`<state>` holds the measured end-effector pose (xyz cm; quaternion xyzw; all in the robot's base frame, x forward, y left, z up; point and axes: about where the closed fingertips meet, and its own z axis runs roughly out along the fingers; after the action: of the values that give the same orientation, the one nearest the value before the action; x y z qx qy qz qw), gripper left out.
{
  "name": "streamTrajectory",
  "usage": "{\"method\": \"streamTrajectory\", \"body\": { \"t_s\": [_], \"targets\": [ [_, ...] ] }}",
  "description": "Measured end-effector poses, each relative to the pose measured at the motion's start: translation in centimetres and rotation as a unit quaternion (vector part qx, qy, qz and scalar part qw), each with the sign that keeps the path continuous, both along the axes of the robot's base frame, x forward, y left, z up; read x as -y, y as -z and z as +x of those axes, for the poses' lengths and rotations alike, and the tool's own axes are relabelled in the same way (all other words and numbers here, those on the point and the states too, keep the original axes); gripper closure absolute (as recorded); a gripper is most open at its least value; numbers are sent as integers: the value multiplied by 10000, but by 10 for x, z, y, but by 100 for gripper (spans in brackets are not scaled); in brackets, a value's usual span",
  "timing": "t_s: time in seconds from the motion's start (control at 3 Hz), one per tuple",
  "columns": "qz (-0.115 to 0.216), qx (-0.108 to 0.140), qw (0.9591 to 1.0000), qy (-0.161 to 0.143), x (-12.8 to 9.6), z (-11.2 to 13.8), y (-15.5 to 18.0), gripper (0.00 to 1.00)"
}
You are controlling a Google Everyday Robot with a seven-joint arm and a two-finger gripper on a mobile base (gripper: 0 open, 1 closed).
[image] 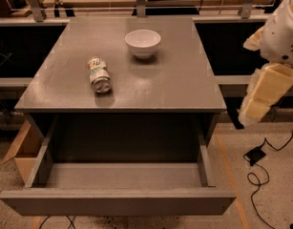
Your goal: Place 7up can into top drawer
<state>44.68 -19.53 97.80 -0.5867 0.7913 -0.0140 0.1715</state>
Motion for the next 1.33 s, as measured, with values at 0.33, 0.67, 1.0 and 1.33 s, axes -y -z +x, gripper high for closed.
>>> {"method": "streamTrajectory", "body": {
  "t_s": [0.33,0.67,1.0,1.33],
  "targets": [
    [518,-3,9980,369,-36,17,-2,0],
    [1096,-70,9907,800,-69,38,7,0],
    [1426,-241,9802,1349,-94,63,24,0],
    [1426,-241,9802,1349,-94,63,24,0]
  ]
}}
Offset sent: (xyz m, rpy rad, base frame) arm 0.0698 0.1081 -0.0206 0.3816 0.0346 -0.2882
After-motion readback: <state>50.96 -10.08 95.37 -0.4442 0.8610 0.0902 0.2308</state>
